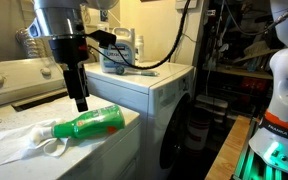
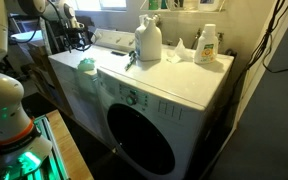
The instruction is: Put the green bottle upright
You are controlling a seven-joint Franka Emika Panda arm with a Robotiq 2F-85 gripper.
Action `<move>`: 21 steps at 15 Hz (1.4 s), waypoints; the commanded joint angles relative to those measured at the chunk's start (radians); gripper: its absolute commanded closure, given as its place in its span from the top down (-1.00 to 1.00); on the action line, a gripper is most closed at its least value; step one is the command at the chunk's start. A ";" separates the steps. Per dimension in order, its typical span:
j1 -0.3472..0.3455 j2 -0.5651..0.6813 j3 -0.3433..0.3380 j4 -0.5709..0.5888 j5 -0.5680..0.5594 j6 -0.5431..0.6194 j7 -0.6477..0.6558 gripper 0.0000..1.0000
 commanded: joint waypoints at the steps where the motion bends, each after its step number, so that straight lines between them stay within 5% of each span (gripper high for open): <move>1: 0.034 0.082 -0.033 0.089 -0.022 -0.037 0.005 1.00; 18: 0.226 0.418 -0.180 0.496 -0.088 -0.081 -0.017 1.00; 21: 0.243 0.428 -0.200 0.513 -0.111 -0.088 -0.002 0.35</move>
